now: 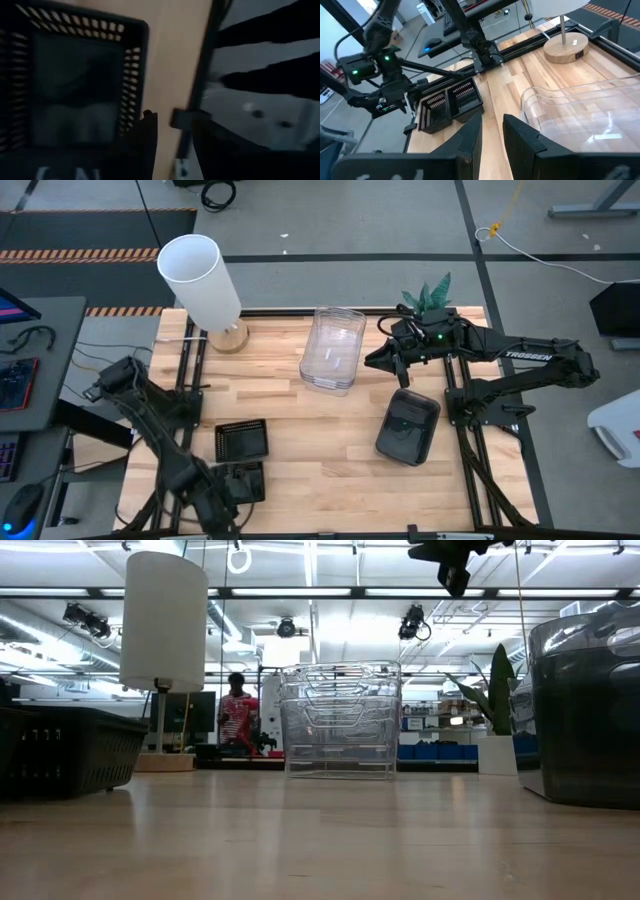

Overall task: Stack baskets by color
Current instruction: Stack the bottom black basket on top of the top black baskets, then return to Home Position

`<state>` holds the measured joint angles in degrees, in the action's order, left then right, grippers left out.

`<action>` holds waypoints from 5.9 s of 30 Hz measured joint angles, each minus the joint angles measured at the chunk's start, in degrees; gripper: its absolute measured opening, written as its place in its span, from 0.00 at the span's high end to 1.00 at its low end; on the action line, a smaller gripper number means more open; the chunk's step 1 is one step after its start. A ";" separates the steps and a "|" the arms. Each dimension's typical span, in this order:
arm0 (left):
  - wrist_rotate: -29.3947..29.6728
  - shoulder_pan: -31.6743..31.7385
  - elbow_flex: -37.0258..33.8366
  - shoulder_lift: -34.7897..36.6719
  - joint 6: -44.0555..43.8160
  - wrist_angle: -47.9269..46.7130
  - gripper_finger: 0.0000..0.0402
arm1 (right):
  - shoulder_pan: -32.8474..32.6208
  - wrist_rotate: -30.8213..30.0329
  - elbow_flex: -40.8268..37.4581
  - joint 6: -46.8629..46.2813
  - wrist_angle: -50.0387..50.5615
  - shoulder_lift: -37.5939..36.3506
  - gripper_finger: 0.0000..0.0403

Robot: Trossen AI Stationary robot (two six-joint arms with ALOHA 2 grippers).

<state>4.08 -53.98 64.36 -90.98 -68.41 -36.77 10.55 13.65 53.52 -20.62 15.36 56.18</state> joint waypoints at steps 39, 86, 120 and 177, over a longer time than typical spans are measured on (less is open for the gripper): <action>-3.40 0.90 8.52 -18.71 5.88 -7.90 0.97 | 0.11 1.03 0.00 2.77 0.57 0.00 0.79; 3.06 19.07 4.75 9.99 21.06 -31.91 1.00 | 8.46 4.62 -0.02 9.86 -1.37 -0.02 0.79; -3.25 20.50 2.67 0.61 20.29 -21.47 0.52 | 9.42 10.25 -0.02 4.64 -1.32 -0.79 0.79; 41.28 42.93 -41.87 74.50 23.64 24.16 0.99 | 4.28 -13.30 -46.26 -22.30 -27.24 -48.11 0.79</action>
<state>45.36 -11.05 22.49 -16.48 -44.77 -12.62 14.83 0.35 7.26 -42.92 -11.88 8.08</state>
